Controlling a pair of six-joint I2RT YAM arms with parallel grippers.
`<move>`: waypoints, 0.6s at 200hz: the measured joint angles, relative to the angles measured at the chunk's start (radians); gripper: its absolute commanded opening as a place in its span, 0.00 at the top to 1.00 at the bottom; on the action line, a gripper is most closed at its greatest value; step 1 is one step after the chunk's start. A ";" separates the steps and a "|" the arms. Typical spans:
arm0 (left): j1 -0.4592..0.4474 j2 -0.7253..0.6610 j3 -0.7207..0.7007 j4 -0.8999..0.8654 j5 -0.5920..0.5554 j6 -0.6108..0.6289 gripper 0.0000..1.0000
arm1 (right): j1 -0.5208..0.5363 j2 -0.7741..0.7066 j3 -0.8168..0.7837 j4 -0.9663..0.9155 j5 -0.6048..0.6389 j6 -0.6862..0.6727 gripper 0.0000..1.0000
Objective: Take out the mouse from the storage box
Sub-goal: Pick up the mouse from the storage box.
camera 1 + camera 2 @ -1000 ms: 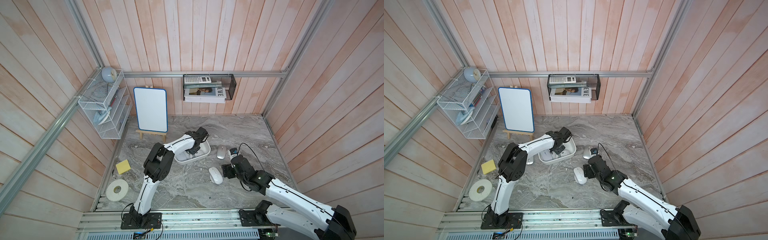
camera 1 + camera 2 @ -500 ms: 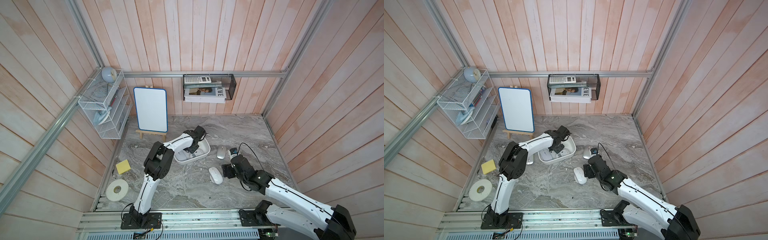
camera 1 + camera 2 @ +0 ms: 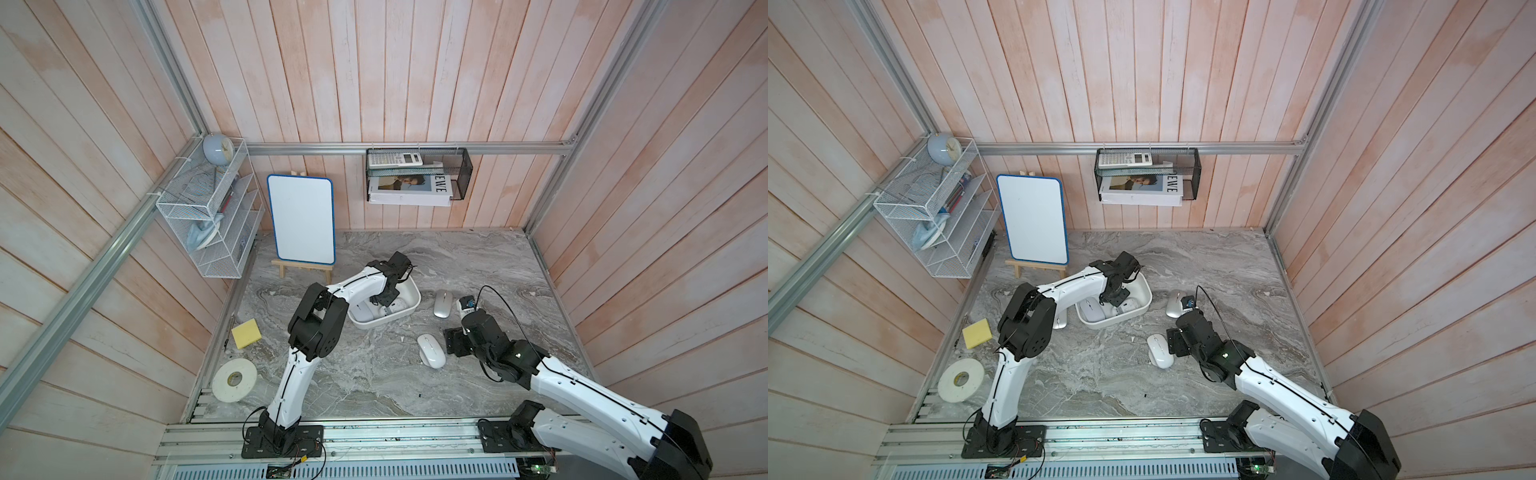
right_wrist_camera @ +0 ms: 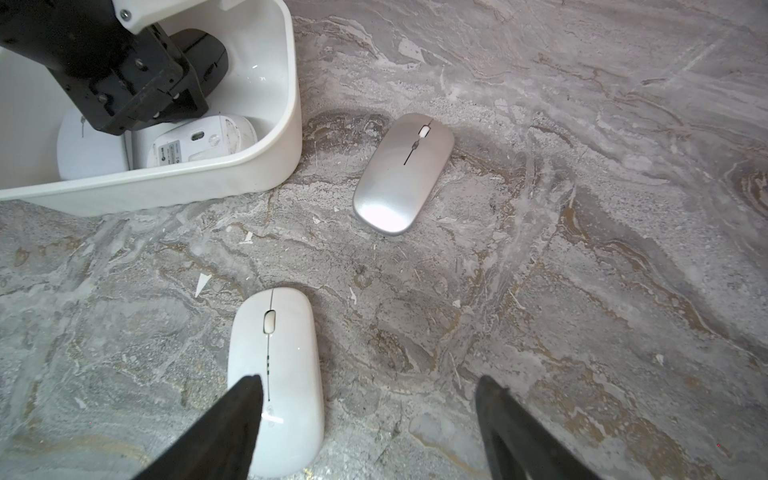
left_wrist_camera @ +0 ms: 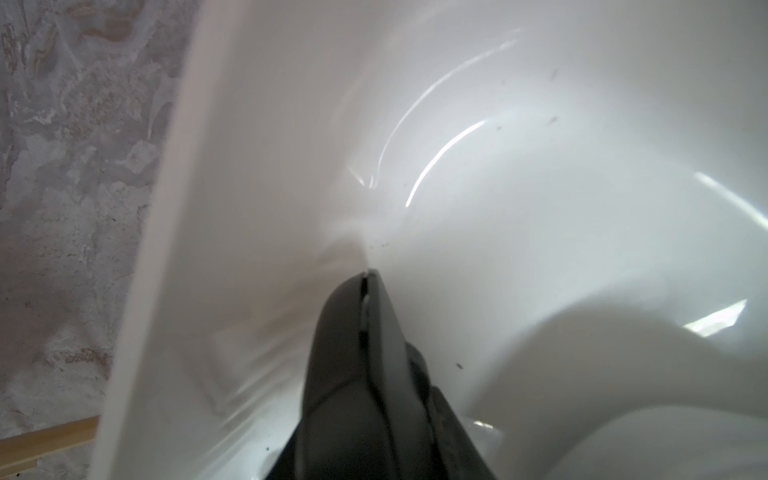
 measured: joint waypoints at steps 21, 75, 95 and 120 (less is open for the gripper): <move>-0.005 -0.047 -0.021 0.009 0.020 -0.026 0.68 | 0.000 0.000 0.000 0.000 0.000 0.000 0.16; -0.010 -0.223 -0.050 0.016 0.058 -0.130 0.72 | -0.001 0.000 0.002 -0.008 0.000 0.003 0.16; -0.008 -0.273 -0.077 0.016 0.092 -0.177 0.72 | -0.001 0.000 0.002 -0.009 0.000 0.005 0.16; -0.006 -0.345 -0.153 0.015 0.153 -0.246 0.73 | -0.001 0.001 0.007 -0.016 0.000 0.009 0.16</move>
